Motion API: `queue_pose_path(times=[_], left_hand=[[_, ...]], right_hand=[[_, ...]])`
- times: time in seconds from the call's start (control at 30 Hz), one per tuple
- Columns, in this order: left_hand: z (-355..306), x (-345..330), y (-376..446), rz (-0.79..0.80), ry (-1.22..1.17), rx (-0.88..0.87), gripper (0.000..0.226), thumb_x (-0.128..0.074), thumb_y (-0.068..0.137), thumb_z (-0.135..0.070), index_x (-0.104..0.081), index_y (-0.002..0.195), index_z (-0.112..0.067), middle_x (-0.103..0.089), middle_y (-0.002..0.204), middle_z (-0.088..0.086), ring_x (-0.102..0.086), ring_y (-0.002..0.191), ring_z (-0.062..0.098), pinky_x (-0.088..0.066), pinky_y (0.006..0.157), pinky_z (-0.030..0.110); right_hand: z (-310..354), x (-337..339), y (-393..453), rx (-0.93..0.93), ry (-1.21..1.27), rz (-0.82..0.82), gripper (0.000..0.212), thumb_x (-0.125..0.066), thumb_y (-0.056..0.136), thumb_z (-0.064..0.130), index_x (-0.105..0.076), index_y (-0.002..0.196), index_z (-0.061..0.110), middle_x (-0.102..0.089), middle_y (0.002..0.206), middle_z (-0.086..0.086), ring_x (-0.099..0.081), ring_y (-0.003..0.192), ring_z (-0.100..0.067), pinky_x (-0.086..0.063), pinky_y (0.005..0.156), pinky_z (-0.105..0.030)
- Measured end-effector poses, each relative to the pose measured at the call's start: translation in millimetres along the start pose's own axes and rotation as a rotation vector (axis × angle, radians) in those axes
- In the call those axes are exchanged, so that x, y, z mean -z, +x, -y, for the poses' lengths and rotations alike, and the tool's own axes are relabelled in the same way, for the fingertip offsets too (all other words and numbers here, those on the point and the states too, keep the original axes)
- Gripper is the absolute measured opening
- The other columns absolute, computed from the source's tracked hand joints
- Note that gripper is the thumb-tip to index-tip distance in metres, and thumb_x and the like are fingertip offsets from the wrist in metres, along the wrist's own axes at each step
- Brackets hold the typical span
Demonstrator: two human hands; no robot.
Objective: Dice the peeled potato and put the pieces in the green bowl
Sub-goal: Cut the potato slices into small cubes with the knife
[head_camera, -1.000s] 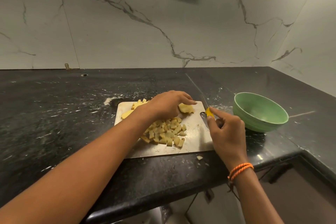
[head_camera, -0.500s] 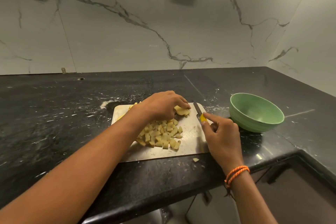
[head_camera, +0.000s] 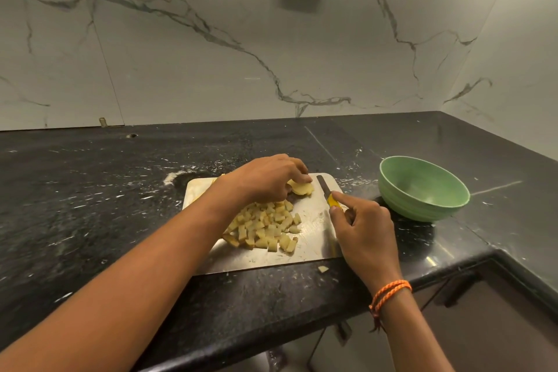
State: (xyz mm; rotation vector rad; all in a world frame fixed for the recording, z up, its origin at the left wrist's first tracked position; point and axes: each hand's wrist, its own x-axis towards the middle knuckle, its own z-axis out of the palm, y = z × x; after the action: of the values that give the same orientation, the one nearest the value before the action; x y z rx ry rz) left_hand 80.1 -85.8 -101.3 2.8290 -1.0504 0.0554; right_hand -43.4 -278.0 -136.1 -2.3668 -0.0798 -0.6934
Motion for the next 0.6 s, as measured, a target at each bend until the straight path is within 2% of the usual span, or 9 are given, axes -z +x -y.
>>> queue_pose_path(times=[0.1, 0.17, 0.23, 0.3, 0.43, 0.5, 0.6], left_hand=[[-2.5, 0.6, -1.9, -0.012, 0.006, 0.015, 0.05, -0.065, 0.104, -0.022, -0.056, 0.152, -0.034, -0.053, 0.152, -0.012, -0.045, 0.139, 0.015, -0.049, 0.106, 0.039], [-7.1, -0.8, -4.1, -0.048, -0.001, 0.042, 0.044, -0.062, 0.106, -0.028, -0.059, 0.15, -0.028, -0.056, 0.146, -0.01, -0.049, 0.134, 0.015, -0.049, 0.096, 0.034], [-13.8, -5.4, -5.5, -0.093, -0.013, 0.088, 0.04, -0.058, 0.107, -0.035, -0.063, 0.145, -0.021, -0.058, 0.138, -0.008, -0.052, 0.128, 0.016, -0.049, 0.093, 0.034], [-20.3, -11.3, -5.1, -0.138, -0.007, 0.14, 0.041, -0.056, 0.108, -0.038, -0.064, 0.143, -0.019, -0.058, 0.134, -0.006, -0.052, 0.126, 0.018, -0.049, 0.092, 0.037], [-23.5, -17.0, -3.0, -0.202, -0.031, 0.233, 0.044, -0.065, 0.103, -0.043, -0.065, 0.143, -0.023, -0.063, 0.13, -0.004, -0.057, 0.122, 0.021, -0.053, 0.091, 0.042], [-16.9, -15.2, -4.4, -0.188, -0.096, 0.279, 0.048, -0.071, 0.098, -0.047, -0.068, 0.141, -0.025, -0.066, 0.131, -0.006, -0.062, 0.118, 0.021, -0.056, 0.091, 0.043], [-7.1, -5.6, -9.7, -0.141, -0.152, 0.298, 0.048, -0.077, 0.094, -0.044, -0.071, 0.137, -0.022, -0.07, 0.132, -0.006, -0.067, 0.103, 0.019, -0.06, 0.087, 0.042]], right_hand=[[3.3, 1.1, -0.7, 0.026, -0.032, -0.011, 0.034, -0.067, 0.094, 0.025, -0.069, 0.128, 0.022, -0.052, 0.067, 0.009, -0.038, 0.056, 0.001, -0.032, 0.055, -0.02], [5.8, 1.4, -0.8, 0.061, -0.084, -0.017, 0.031, -0.065, 0.094, 0.025, -0.07, 0.124, 0.019, -0.062, 0.065, 0.0, -0.048, 0.059, -0.011, -0.039, 0.056, -0.029], [7.4, -0.2, 0.9, 0.081, -0.153, -0.011, 0.031, -0.063, 0.095, 0.028, -0.069, 0.124, 0.018, -0.07, 0.074, -0.005, -0.061, 0.067, -0.025, -0.05, 0.061, -0.038], [10.1, -2.6, 3.9, 0.079, -0.236, 0.027, 0.032, -0.059, 0.097, 0.033, -0.066, 0.125, 0.02, -0.074, 0.089, -0.009, -0.067, 0.082, -0.034, -0.054, 0.068, -0.044], [13.3, -4.2, 6.3, 0.091, -0.35, 0.093, 0.032, -0.052, 0.1, 0.038, -0.062, 0.127, 0.026, -0.072, 0.093, -0.007, -0.066, 0.087, -0.032, -0.046, 0.064, -0.039], [14.2, -2.9, 6.1, 0.089, -0.352, 0.085, 0.029, -0.053, 0.1, 0.036, -0.064, 0.123, 0.023, -0.072, 0.09, -0.007, -0.065, 0.085, -0.032, -0.041, 0.061, -0.037], [15.3, -1.9, 5.2, 0.084, -0.357, 0.063, 0.026, -0.054, 0.1, 0.034, -0.065, 0.118, 0.019, -0.07, 0.083, -0.005, -0.064, 0.077, -0.029, -0.042, 0.058, -0.036]])
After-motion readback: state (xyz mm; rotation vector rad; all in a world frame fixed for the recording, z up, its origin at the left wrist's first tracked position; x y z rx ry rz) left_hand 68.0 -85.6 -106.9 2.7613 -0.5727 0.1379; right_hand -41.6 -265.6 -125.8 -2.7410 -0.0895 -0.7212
